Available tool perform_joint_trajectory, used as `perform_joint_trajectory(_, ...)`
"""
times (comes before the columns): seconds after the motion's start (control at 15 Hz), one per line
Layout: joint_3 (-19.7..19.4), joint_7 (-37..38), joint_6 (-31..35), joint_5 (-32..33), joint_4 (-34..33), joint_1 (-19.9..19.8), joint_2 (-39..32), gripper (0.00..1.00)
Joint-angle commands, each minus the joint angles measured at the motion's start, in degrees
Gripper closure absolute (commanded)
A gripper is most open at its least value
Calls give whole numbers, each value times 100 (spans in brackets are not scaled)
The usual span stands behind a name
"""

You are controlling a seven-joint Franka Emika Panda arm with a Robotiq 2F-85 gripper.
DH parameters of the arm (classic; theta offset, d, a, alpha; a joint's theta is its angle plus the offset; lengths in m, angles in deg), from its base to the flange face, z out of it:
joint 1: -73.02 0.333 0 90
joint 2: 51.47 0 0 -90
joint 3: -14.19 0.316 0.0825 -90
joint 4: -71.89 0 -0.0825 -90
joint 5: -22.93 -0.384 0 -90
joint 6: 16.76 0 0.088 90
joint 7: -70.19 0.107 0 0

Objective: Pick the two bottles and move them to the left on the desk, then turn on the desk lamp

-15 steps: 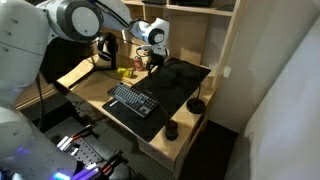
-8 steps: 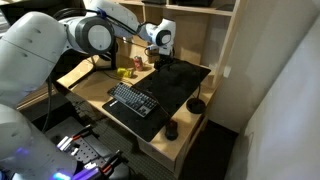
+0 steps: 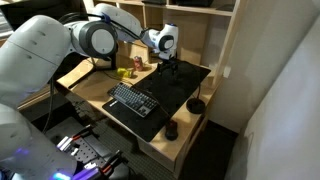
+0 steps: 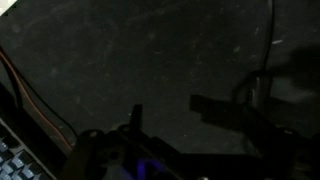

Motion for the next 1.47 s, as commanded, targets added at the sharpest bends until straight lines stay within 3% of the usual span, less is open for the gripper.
perform_joint_trajectory(0.0, -58, 941, 420, -1, -293, -110, -236, 0)
perform_joint_trajectory(0.33, 59, 1107, 401, 113, -173, -166, -120, 0)
perform_joint_trajectory(0.53, 460, 330, 95, -143, -577, -558, -382, 0)
perform_joint_trajectory(1.0, 663, -466, -130, -223, -1626, -960, -1032, 0)
perform_joint_trajectory(1.07, 529, -233, 124, -121, -1074, -846, -722, 0)
perform_joint_trajectory(1.4, 584, -405, 47, -103, -1123, -840, -833, 0)
